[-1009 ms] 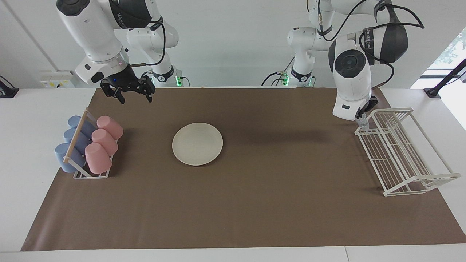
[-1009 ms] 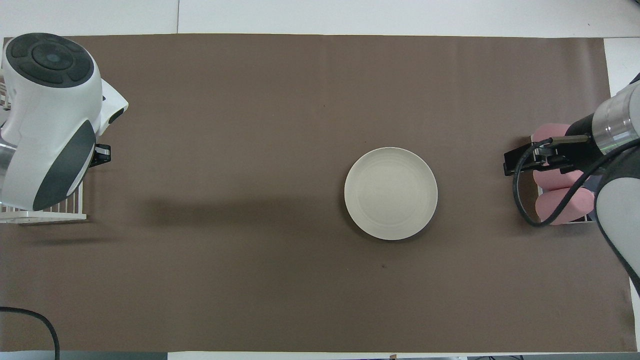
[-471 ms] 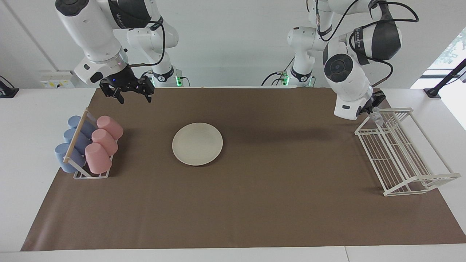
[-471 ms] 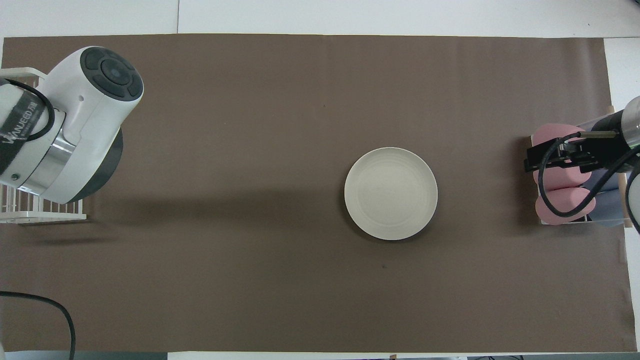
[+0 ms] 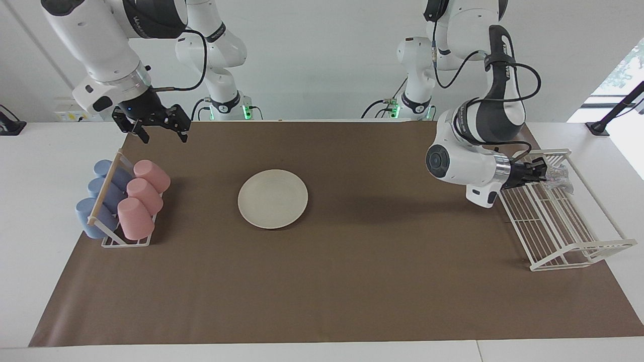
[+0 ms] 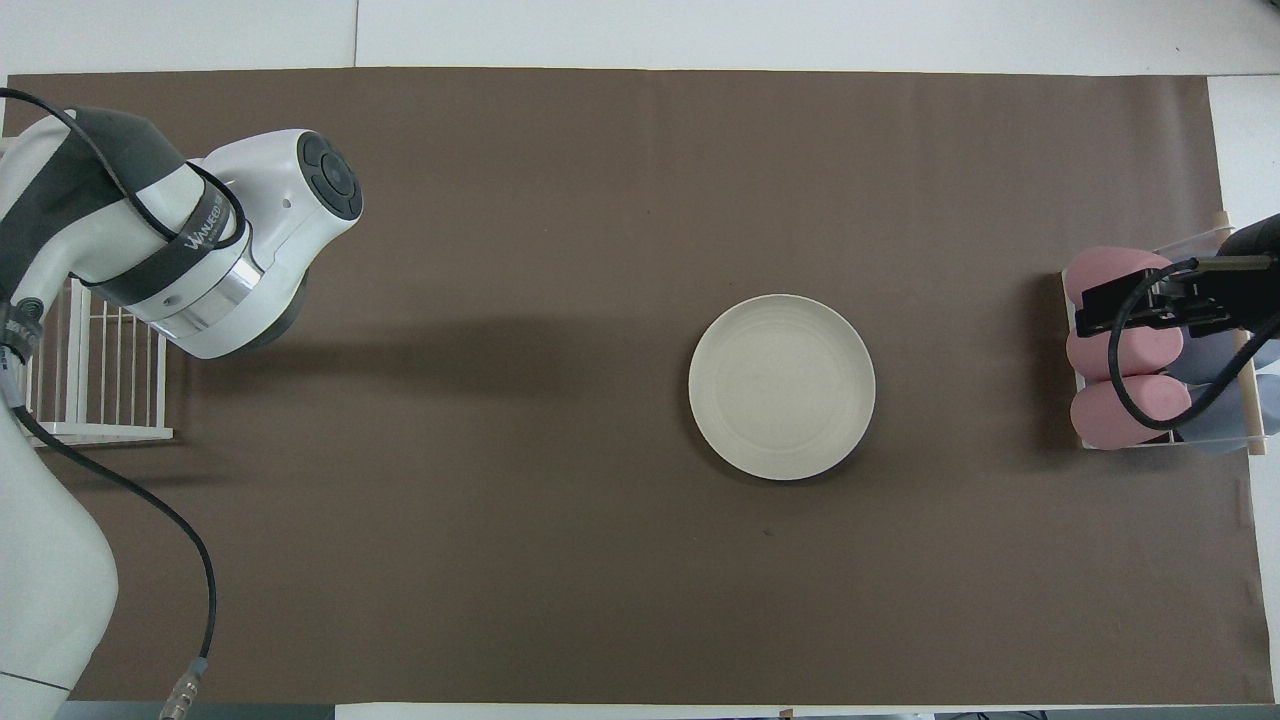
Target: Wipe plate with sponge
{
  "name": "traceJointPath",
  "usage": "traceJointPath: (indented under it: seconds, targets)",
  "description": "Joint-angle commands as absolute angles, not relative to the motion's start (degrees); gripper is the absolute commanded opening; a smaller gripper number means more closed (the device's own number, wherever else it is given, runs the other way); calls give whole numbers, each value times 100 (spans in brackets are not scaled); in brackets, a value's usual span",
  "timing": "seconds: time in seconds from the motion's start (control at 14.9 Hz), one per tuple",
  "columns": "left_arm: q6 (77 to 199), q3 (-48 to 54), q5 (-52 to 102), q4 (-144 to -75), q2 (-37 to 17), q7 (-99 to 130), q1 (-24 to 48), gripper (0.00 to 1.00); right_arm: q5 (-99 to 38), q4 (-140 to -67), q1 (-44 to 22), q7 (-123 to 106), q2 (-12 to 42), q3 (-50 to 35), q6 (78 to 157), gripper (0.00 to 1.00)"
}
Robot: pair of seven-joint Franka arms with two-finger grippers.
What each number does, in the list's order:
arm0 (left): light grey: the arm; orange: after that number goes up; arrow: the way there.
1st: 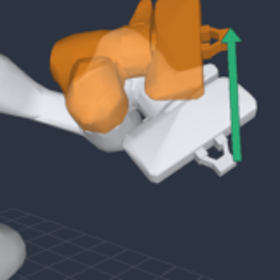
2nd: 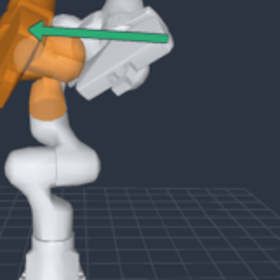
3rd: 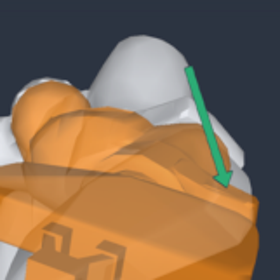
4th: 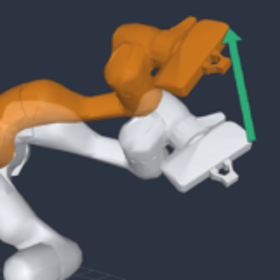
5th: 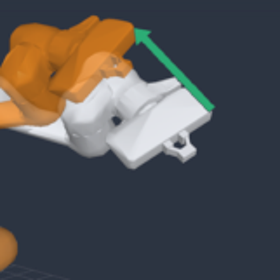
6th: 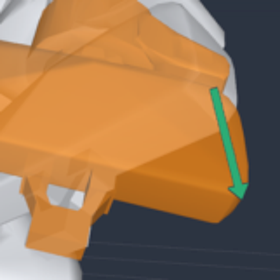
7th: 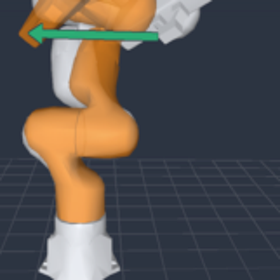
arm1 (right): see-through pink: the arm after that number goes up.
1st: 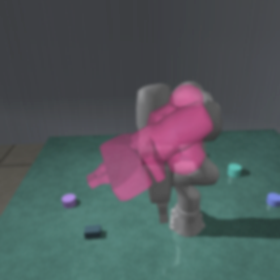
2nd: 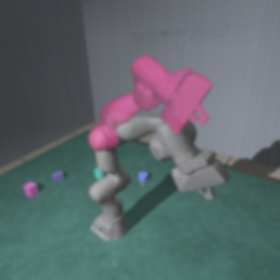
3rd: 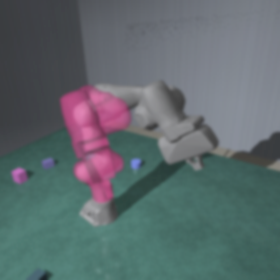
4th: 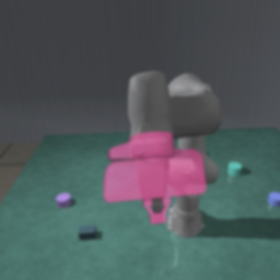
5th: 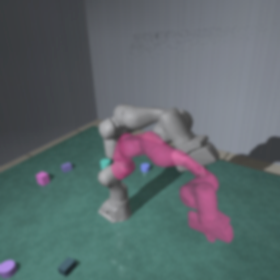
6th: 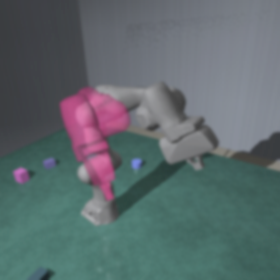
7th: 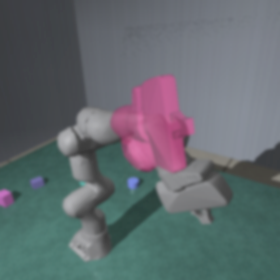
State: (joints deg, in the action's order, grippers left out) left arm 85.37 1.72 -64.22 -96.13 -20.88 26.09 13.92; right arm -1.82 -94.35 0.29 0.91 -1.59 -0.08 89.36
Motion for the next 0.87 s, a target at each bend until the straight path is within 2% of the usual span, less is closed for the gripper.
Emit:
traceJointPath:
  seconds: [0.0,0.81]
  targets:
    - [8920,185,-6460,-9606,-2215,3215,1178,0,-18,-9378,35,-18,-149,-26,8895,100]
    - [9299,202,-5941,-9659,-2224,3604,993,0,88,-9343,0,-70,-158,-61,8930,100]
